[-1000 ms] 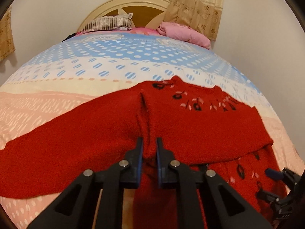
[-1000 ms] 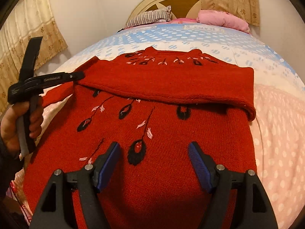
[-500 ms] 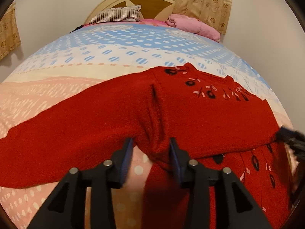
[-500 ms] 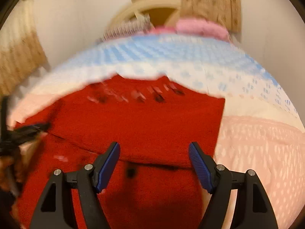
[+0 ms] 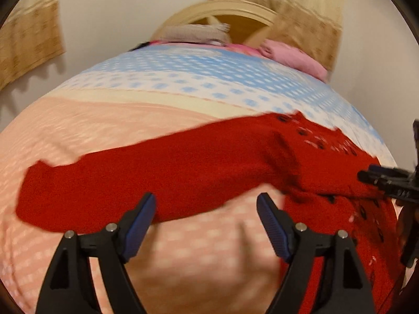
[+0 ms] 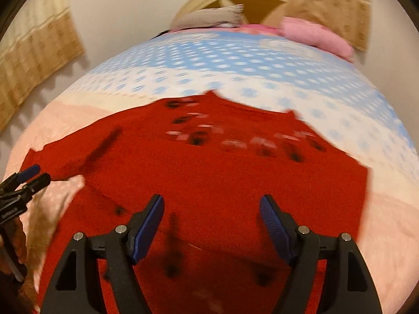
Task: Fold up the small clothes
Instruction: 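Release the sleeve with the right gripper while the left gripper moves to the other sleeve, then grasp the other sleeve cuff with the left gripper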
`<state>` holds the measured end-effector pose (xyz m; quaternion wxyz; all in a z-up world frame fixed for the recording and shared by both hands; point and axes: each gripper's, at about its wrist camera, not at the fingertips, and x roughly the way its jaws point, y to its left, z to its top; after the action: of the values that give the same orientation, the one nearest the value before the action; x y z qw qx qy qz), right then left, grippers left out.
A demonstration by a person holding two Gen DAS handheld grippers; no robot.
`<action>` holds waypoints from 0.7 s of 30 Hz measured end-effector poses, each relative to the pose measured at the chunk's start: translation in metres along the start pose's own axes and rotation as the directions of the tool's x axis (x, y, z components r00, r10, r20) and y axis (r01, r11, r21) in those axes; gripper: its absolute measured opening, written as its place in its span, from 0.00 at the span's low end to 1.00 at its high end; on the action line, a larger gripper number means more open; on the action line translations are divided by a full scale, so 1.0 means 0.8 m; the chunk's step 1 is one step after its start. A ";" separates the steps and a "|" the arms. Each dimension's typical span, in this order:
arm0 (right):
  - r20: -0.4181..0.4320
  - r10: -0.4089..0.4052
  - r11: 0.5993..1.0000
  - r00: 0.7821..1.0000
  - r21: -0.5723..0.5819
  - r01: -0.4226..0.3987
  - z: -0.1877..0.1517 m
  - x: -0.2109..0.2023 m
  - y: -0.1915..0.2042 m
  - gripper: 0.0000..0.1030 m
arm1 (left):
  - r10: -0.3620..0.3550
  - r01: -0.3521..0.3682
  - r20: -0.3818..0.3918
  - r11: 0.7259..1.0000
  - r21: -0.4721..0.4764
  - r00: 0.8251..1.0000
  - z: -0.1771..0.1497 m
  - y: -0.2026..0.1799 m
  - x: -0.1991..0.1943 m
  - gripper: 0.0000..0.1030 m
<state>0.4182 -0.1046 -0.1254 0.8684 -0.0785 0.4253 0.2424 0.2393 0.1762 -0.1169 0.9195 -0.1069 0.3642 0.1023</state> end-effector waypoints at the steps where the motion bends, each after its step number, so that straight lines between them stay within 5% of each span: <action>1: -0.002 0.021 1.000 1.000 -0.019 -0.021 0.004 0.009 0.016 0.74 | 0.026 -0.026 0.000 0.999 -0.021 1.000 -0.001 0.019 -0.004 0.79; 6: -0.074 0.101 0.989 0.992 -0.098 -0.108 -0.005 0.052 0.079 0.74 | 0.156 -0.158 -0.020 0.980 -0.119 0.987 -0.013 0.114 -0.015 0.79; 9: -0.013 0.015 0.981 1.000 -0.192 -0.017 -0.027 0.056 0.104 0.78 | 0.200 -0.203 -0.036 0.961 -0.188 0.979 -0.025 0.159 -0.023 0.79; 12: -0.009 0.044 0.987 0.999 -0.155 -0.045 -0.029 0.056 0.096 0.80 | 0.218 -0.224 -0.051 0.933 -0.281 0.975 -0.040 0.204 -0.035 0.78; 15: -0.001 0.049 0.987 0.999 -0.152 -0.048 -0.031 0.056 0.095 0.80 | 0.179 -0.183 -0.046 0.904 -0.386 0.983 -0.054 0.234 -0.046 0.70; 21: 0.010 0.023 0.987 1.000 -0.161 -0.021 -0.031 0.056 0.097 0.82 | -0.016 0.003 -0.017 0.815 -0.579 1.000 -0.074 0.253 -0.043 0.56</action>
<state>0.3869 -0.0296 -0.1704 0.8592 -0.1420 0.3999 0.2858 0.1224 0.3499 -0.1598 0.8401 -0.3840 0.3252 0.2025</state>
